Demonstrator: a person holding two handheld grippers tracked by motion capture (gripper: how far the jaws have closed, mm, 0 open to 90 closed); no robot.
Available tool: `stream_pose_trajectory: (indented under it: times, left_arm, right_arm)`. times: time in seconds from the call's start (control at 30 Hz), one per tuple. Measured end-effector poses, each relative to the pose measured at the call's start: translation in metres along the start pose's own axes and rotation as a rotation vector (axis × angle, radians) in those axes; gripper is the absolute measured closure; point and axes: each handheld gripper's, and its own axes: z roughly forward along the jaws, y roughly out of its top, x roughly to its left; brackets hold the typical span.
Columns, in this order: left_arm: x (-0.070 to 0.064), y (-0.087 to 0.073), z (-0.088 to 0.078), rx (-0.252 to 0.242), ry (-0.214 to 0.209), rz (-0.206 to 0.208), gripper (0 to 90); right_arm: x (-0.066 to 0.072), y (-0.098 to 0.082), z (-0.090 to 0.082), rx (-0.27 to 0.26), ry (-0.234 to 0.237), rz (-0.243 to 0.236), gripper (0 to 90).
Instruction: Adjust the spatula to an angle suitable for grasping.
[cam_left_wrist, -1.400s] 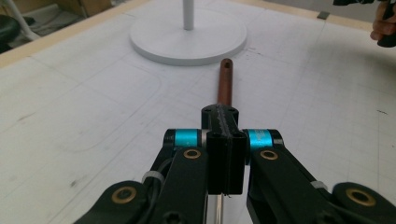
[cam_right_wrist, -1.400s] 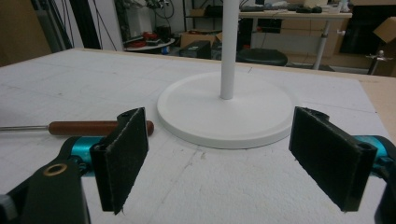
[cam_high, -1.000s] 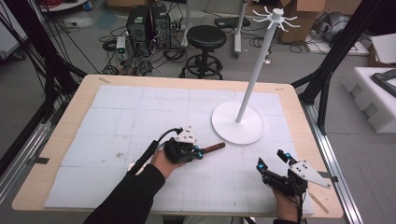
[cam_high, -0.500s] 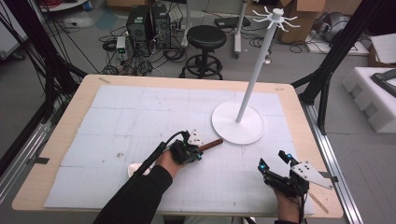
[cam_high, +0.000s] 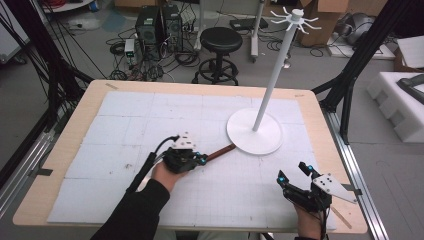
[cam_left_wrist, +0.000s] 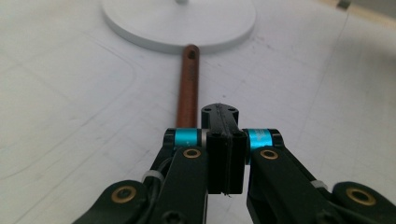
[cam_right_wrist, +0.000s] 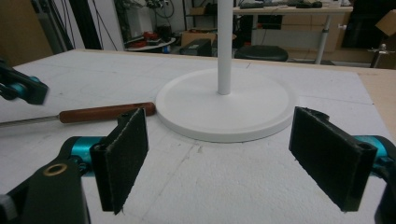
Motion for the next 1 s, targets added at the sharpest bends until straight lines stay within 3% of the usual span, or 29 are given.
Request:
stream_pose_trajectory:
  times: [0.1,0.27,0.53,0.57,0.6,0.67,0.8,0.9,1.0]
  left_arm:
    - [0.010,-0.012,-0.035,-0.086,0.024,-0.048,89.6]
    - [0.024,-0.030,-0.080,-0.160,0.084,-0.081,89.4]
    - [0.037,-0.058,-0.120,-0.256,0.116,-0.143,80.1]
    - [0.038,-0.061,-0.123,-0.273,0.123,-0.147,68.0]
    - [0.038,-0.063,-0.126,-0.292,0.137,-0.158,68.0]
    - [0.040,-0.068,-0.131,-0.321,0.112,-0.180,54.1]
    - [0.038,-0.071,-0.141,-0.337,0.153,-0.191,27.6]
    - [0.036,-0.073,-0.150,-0.356,0.165,-0.163,22.7]
    - [0.038,-0.075,-0.153,-0.338,0.180,-0.157,22.4]
  right_arm:
    - [0.001,0.000,0.001,0.005,0.004,-0.005,18.5]
    - [0.005,0.002,0.005,0.017,0.010,-0.021,18.6]
    - [0.007,0.002,0.007,0.025,0.011,-0.024,18.6]
    - [0.007,0.002,0.007,0.027,0.012,-0.023,18.6]
    - [0.007,0.002,0.007,0.027,0.012,-0.023,18.6]
    - [0.007,0.003,0.007,0.026,0.013,-0.026,18.6]
    - [0.009,0.007,0.008,0.027,0.023,-0.036,18.1]
    - [0.011,0.010,0.008,0.021,0.031,-0.034,17.6]
    - [0.013,0.014,0.009,0.026,0.041,-0.045,16.8]
